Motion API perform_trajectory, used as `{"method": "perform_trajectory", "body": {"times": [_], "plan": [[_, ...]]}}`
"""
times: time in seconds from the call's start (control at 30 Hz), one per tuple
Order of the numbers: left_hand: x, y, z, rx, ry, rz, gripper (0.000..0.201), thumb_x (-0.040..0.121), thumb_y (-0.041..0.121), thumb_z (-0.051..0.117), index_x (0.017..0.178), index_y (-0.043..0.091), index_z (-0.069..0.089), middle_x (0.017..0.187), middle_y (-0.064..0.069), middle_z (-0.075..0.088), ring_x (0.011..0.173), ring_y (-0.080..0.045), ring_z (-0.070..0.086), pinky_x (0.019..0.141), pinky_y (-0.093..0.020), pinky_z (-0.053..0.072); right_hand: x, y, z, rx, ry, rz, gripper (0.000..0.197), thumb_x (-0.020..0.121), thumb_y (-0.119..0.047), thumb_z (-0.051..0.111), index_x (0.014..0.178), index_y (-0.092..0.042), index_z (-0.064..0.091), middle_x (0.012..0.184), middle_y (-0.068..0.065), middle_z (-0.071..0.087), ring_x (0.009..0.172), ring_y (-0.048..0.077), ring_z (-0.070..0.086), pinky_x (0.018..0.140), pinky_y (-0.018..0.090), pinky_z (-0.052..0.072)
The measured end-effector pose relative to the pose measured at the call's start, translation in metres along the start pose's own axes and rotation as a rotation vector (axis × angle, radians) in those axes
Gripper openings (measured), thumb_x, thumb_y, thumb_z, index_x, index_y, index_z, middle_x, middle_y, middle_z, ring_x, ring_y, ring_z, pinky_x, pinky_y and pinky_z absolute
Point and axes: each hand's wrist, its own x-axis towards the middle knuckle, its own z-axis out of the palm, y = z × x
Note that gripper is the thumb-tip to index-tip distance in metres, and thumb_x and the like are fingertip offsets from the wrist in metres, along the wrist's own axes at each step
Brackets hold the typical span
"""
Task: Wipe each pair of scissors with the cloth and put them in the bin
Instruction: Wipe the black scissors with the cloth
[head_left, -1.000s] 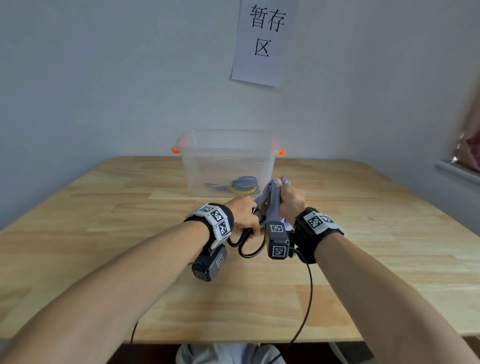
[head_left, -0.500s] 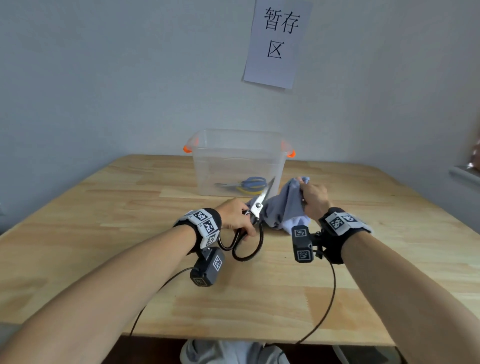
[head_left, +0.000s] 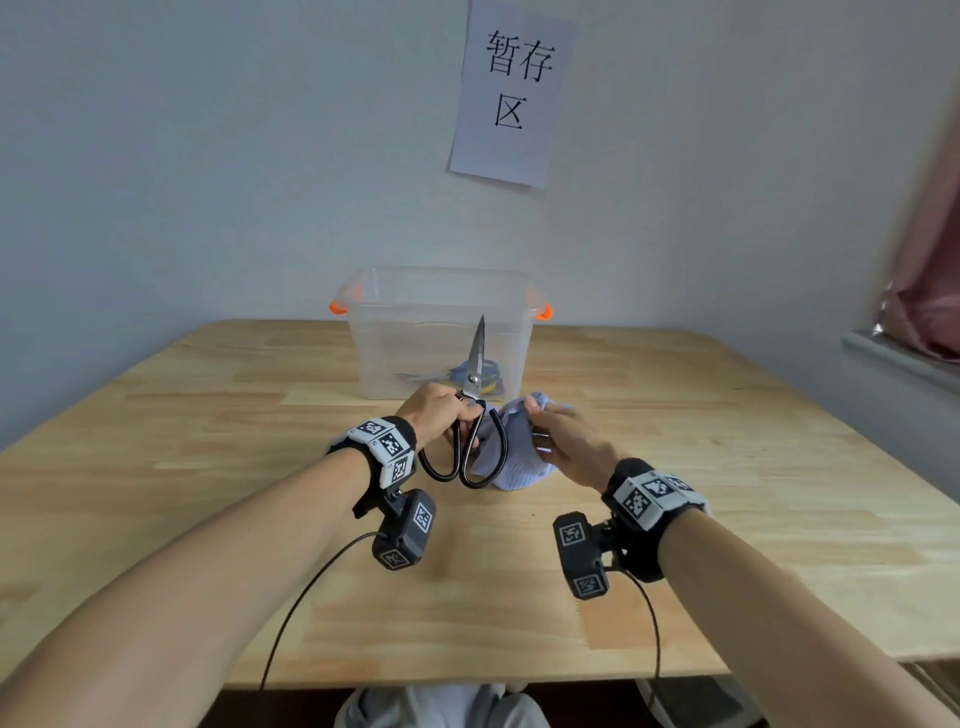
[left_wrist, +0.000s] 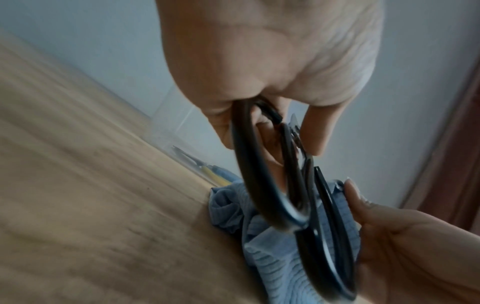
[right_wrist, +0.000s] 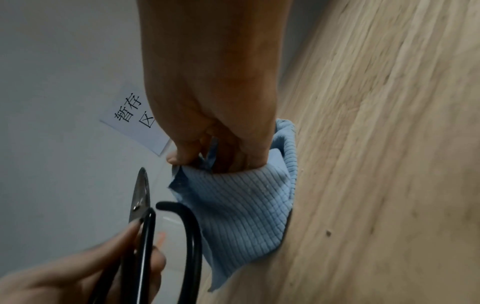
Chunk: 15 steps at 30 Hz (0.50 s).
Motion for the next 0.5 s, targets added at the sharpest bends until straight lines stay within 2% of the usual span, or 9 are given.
{"method": "perform_trajectory", "body": {"times": [0.07, 0.13, 0.2, 0.27, 0.33, 0.4, 0.5], "plan": [[0.003, 0.0, 0.003, 0.038, 0.046, 0.014, 0.035, 0.079, 0.029, 0.069, 0.086, -0.005, 0.065, 0.074, -0.022, 0.07, 0.08, -0.04, 0.071, 0.088, -0.049, 0.054, -0.001, 0.003, 0.005, 0.006, -0.018, 0.012, 0.025, 0.104, -0.028, 0.05, 0.102, -0.006, 0.063, 0.096, 0.009, 0.066, 0.088, 0.02, 0.063, 0.079, 0.029, 0.052], [0.005, 0.002, 0.01, 0.066, 0.083, 0.032, 0.048, 0.072, 0.038, 0.066, 0.092, -0.005, 0.067, 0.082, -0.022, 0.069, 0.082, -0.038, 0.067, 0.084, -0.043, 0.052, -0.005, 0.005, 0.008, 0.037, -0.048, 0.014, 0.025, 0.105, -0.027, 0.049, 0.099, -0.009, 0.064, 0.091, 0.004, 0.07, 0.085, 0.017, 0.065, 0.078, 0.029, 0.051], [0.005, 0.005, 0.016, 0.068, 0.101, 0.052, 0.038, 0.083, 0.033, 0.068, 0.092, -0.004, 0.068, 0.076, -0.01, 0.065, 0.075, -0.026, 0.059, 0.072, -0.033, 0.043, -0.008, 0.006, 0.01, 0.085, -0.071, 0.014, 0.025, 0.105, -0.027, 0.048, 0.101, -0.009, 0.065, 0.086, 0.001, 0.073, 0.083, 0.014, 0.068, 0.077, 0.03, 0.052], [0.008, 0.005, 0.022, 0.096, 0.112, 0.06, 0.027, 0.091, 0.027, 0.068, 0.089, 0.0, 0.069, 0.073, -0.003, 0.061, 0.069, -0.019, 0.053, 0.063, -0.028, 0.037, -0.009, 0.009, 0.009, 0.097, -0.071, 0.001, 0.028, 0.106, -0.027, 0.046, 0.104, -0.007, 0.066, 0.093, 0.004, 0.074, 0.09, 0.016, 0.069, 0.089, 0.035, 0.053], [0.01, 0.004, 0.025, 0.137, 0.125, 0.077, 0.027, 0.092, 0.028, 0.069, 0.079, 0.005, 0.067, 0.069, -0.001, 0.057, 0.062, -0.014, 0.048, 0.054, -0.023, 0.033, -0.009, 0.01, 0.008, 0.109, -0.082, -0.011, 0.029, 0.106, -0.025, 0.044, 0.103, -0.006, 0.066, 0.099, 0.007, 0.074, 0.099, 0.021, 0.068, 0.099, 0.04, 0.05], [0.012, 0.001, 0.028, 0.184, 0.123, 0.104, 0.031, 0.091, 0.031, 0.071, 0.068, 0.014, 0.06, 0.063, 0.004, 0.053, 0.057, -0.01, 0.046, 0.051, -0.021, 0.032, -0.008, 0.013, 0.008, 0.141, -0.107, -0.019, 0.029, 0.106, -0.023, 0.043, 0.106, -0.003, 0.065, 0.107, 0.012, 0.072, 0.106, 0.025, 0.066, 0.103, 0.041, 0.049], [0.014, -0.003, 0.029, 0.268, 0.086, 0.132, 0.025, 0.09, 0.036, 0.072, 0.078, 0.017, 0.062, 0.066, 0.007, 0.056, 0.061, -0.01, 0.051, 0.055, -0.022, 0.036, -0.005, 0.017, 0.007, 0.191, -0.123, -0.026, 0.032, 0.107, -0.017, 0.04, 0.113, 0.005, 0.062, 0.115, 0.021, 0.067, 0.107, 0.029, 0.065, 0.097, 0.037, 0.052]]}}
